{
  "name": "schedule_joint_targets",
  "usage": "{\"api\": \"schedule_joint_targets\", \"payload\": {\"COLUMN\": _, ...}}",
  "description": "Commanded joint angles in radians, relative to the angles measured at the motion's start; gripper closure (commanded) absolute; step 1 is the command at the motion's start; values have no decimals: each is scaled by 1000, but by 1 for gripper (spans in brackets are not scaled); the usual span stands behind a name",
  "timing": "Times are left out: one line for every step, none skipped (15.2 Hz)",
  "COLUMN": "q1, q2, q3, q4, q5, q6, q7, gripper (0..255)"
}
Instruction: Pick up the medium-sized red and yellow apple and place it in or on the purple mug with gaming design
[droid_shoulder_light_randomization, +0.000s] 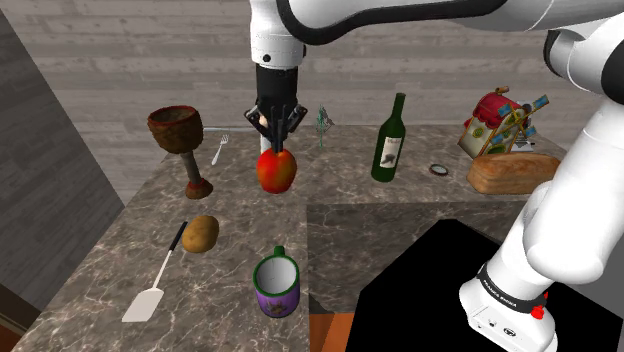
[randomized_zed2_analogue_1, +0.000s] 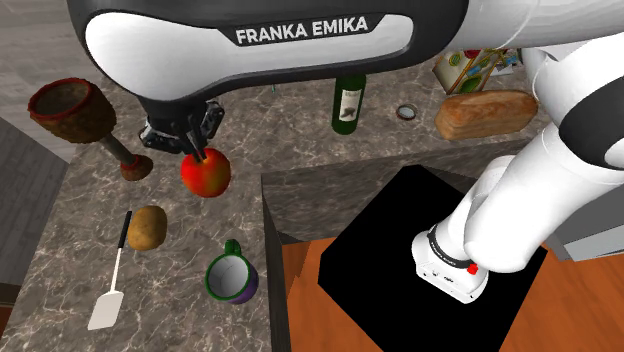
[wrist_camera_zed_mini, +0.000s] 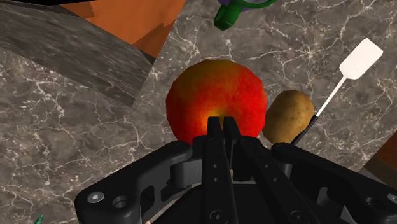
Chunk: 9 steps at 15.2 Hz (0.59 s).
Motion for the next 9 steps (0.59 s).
{"api": "schedule_joint_targets", "payload": {"q1": 18, "q2": -18, "q3": 17, "q4": -2, "q5": 5, "q6": -13, "q7": 36, "gripper": 255}}
{"api": "schedule_joint_targets", "payload": {"q1": 28, "q2": -26, "q3": 26, "q4": -1, "q5": 6, "q6": -21, "q7": 56, "gripper": 255}}
{"api": "schedule_joint_targets", "payload": {"q1": 38, "q2": -33, "q3": 36, "q4": 2, "q5": 8, "q6": -29, "q7": 76, "gripper": 255}}
{"api": "schedule_joint_targets", "payload": {"q1": 48, "q2": -39, "q3": 46, "q4": 7, "q5": 9, "q6": -38, "q7": 97, "gripper": 255}}
{"api": "schedule_joint_targets", "payload": {"q1": 59, "q2": -44, "q3": 56, "q4": 12, "q5": 10, "q6": -47, "q7": 118, "gripper": 255}}
{"api": "schedule_joint_targets", "payload": {"q1": 69, "q2": -47, "q3": 67, "q4": 19, "q5": 10, "q6": -56, "q7": 139, "gripper": 255}}
{"api": "schedule_joint_targets", "payload": {"q1": 80, "q2": -50, "q3": 78, "q4": 27, "q5": 10, "q6": -65, "q7": 161, "gripper": 255}}
{"api": "schedule_joint_targets", "payload": {"q1": 91, "q2": -51, "q3": 88, "q4": 37, "q5": 9, "q6": -75, "q7": 184, "gripper": 255}}
{"api": "schedule_joint_targets", "payload": {"q1": 102, "q2": -51, "q3": 100, "q4": 47, "q5": 7, "q6": -85, "q7": 206, "gripper": 255}}
